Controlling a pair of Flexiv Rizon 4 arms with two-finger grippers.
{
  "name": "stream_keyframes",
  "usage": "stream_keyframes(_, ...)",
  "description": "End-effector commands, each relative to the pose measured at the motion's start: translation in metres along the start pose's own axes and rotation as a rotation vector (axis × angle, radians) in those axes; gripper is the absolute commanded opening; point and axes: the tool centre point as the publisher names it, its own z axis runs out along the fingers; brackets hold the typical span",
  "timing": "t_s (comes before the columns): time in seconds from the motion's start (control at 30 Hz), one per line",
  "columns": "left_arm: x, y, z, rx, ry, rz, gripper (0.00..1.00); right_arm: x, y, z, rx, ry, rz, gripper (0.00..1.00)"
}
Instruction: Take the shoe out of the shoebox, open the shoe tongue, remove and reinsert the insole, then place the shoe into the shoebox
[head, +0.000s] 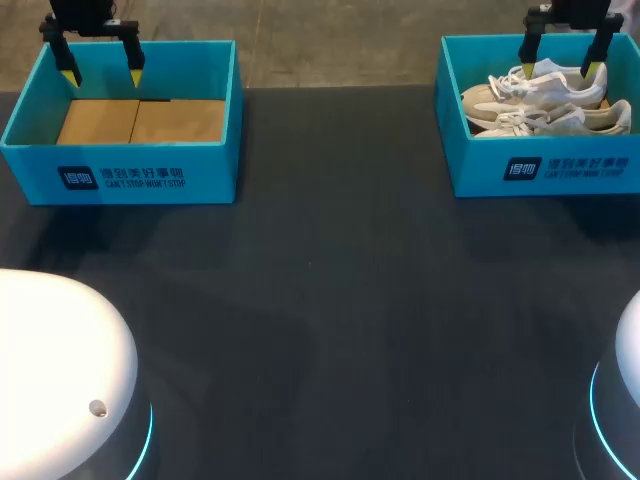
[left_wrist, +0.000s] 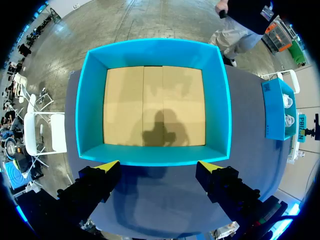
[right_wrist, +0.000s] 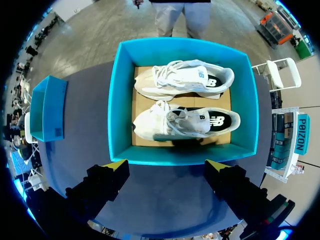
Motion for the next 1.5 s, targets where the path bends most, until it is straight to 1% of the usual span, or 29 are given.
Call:
stream_keyframes(0.03,0.0,0.0,0.0,0.0,0.0,0.0,1.0,0.0,0.0,0.0,0.001,0.0,0.0,1.0)
stream_keyframes(0.5,0.0,0.0,0.0,0.0,0.0,0.0,1.0,0.0,0.0,0.0,0.001,0.0,0.0,1.0)
stream_keyframes(0.6,0.0,0.0,0.0,0.0,0.0,0.0,1.0,-0.002,0.005,-0.001,-0.007,-0.001,0.013,1.0)
stream_keyframes(0.83,0.0,0.0,0.0,0.0,0.0,0.0,1.0,-0.028,0.016,0.003,-0.014,-0.028,0.037,1.0)
stream_keyframes(0.97,0.0,0.0,0.0,0.0,0.0,0.0,1.0,-0.047,0.023,0.006,-0.021,-0.054,0.042,1.0)
stream_keyframes(1.17,0.0,0.0,0.0,0.0,0.0,0.0,1.0,-0.066,0.028,0.01,-0.066,-0.065,0.023,1.0)
stream_keyframes(1.33,0.0,0.0,0.0,0.0,0.0,0.0,1.0,-0.081,0.035,0.022,-0.064,-0.066,0.048,1.0)
stream_keyframes(1.5,0.0,0.0,0.0,0.0,0.0,0.0,1.0,-0.093,0.036,0.034,-0.07,-0.089,0.043,1.0)
